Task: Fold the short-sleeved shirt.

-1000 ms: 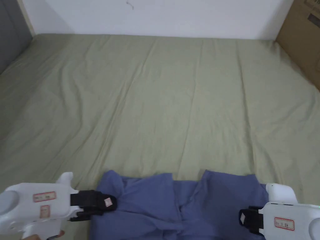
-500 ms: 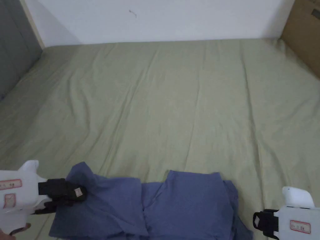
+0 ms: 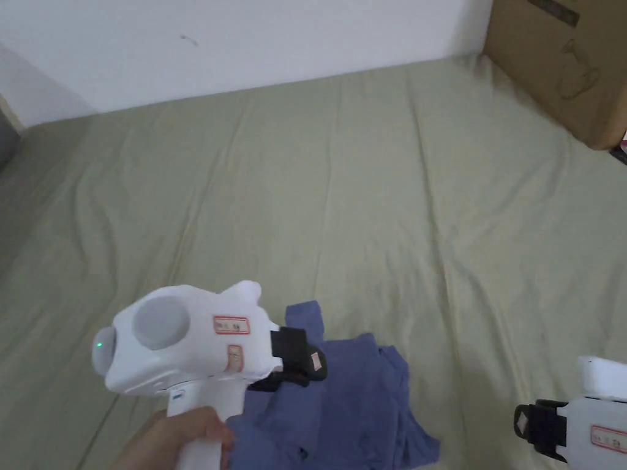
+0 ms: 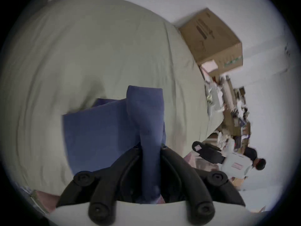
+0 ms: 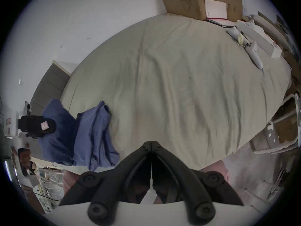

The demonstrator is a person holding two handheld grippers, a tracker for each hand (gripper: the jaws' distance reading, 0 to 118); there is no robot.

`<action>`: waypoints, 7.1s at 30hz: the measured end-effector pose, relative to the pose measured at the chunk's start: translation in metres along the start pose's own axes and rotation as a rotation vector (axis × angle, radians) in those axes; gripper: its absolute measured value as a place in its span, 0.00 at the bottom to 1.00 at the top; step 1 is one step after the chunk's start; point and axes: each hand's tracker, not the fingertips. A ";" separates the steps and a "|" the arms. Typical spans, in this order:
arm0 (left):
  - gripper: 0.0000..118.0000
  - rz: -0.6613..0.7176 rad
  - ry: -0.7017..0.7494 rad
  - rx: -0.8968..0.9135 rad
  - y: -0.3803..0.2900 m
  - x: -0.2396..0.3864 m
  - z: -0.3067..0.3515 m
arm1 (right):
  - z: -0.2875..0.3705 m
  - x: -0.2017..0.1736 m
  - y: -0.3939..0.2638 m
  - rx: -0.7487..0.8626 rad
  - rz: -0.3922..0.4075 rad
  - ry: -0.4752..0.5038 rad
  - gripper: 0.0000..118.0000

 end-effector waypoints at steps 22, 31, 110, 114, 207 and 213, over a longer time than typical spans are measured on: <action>0.00 -0.039 -0.072 0.092 -0.012 -0.049 -0.032 | -0.006 -0.002 -0.008 -0.009 -0.012 0.000 0.00; 0.00 -0.041 -0.240 -0.077 -0.040 -0.009 -0.115 | -0.008 -0.001 -0.007 -0.022 -0.010 -0.004 0.00; 0.19 0.270 -0.403 -0.003 -0.043 -0.175 -0.024 | -0.080 -0.176 0.024 -0.132 0.298 0.099 0.00; 0.19 0.204 -0.174 0.065 -0.036 -0.223 0.051 | -0.074 -0.186 0.019 -0.117 0.310 0.103 0.00; 1.00 -0.381 0.603 1.199 -0.159 0.081 0.200 | 0.175 -0.223 -0.026 0.955 0.458 -0.037 0.92; 1.00 -0.402 0.577 1.151 -0.152 0.086 0.204 | 0.172 -0.224 -0.022 0.964 0.464 -0.057 0.98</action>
